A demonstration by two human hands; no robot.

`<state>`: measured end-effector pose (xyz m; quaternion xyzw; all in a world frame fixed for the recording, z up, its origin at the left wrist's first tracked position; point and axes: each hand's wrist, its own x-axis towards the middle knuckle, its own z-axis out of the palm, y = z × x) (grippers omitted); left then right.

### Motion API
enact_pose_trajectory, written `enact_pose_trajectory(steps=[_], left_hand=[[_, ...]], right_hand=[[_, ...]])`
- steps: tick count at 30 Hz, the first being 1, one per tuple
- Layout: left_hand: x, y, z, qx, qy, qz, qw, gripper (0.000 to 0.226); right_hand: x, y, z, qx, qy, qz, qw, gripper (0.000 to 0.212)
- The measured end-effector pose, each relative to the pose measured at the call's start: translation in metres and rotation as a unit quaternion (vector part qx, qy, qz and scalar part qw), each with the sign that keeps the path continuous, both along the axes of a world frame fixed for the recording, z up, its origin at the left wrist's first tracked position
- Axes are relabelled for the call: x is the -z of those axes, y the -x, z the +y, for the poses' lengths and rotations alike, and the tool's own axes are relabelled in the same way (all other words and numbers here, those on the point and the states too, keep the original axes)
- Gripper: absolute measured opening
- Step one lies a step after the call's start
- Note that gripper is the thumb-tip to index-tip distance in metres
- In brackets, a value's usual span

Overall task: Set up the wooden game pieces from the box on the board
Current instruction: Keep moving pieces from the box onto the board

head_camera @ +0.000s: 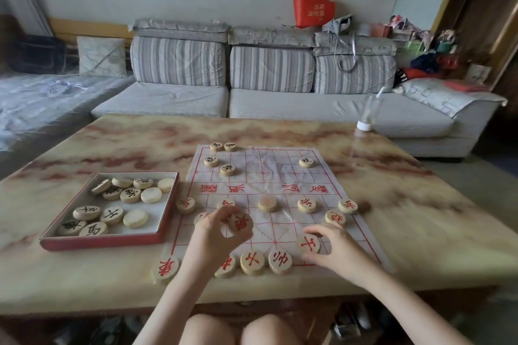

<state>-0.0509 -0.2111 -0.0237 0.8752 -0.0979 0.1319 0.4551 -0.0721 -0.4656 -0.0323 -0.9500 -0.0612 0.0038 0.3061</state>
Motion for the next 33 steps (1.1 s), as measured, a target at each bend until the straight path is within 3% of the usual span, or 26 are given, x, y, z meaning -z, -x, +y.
enact_pose_trajectory(steps=[9, 14, 22, 24, 27, 33], left_hand=[[0.014, 0.015, -0.02, 0.01, 0.008, 0.016, 1.0, 0.042], [0.015, 0.017, -0.024, 0.018, -0.001, 0.016, 1.0, 0.041], [0.014, 0.013, -0.049, 0.052, -0.014, 0.009, 0.999, 0.039], [0.016, 0.01, -0.062, 0.069, -0.013, 0.01, 0.997, 0.04], [0.02, 0.004, -0.089, 0.101, -0.007, 0.014, 0.995, 0.04], [0.023, -0.001, -0.158, 0.176, -0.043, 0.012, 0.983, 0.044]], right_hand=[[0.021, 0.017, -0.005, 0.0, 0.042, -0.011, 0.999, 0.052], [0.033, 0.013, -0.007, -0.028, 0.039, -0.034, 0.998, 0.077], [0.037, 0.014, -0.015, -0.005, 0.012, -0.08, 0.997, 0.086], [0.035, 0.017, -0.026, 0.018, 0.008, -0.114, 0.993, 0.073], [0.032, 0.021, -0.053, 0.08, -0.036, -0.18, 0.98, 0.035], [0.036, 0.034, -0.108, 0.182, -0.122, -0.18, 0.959, 0.026]])
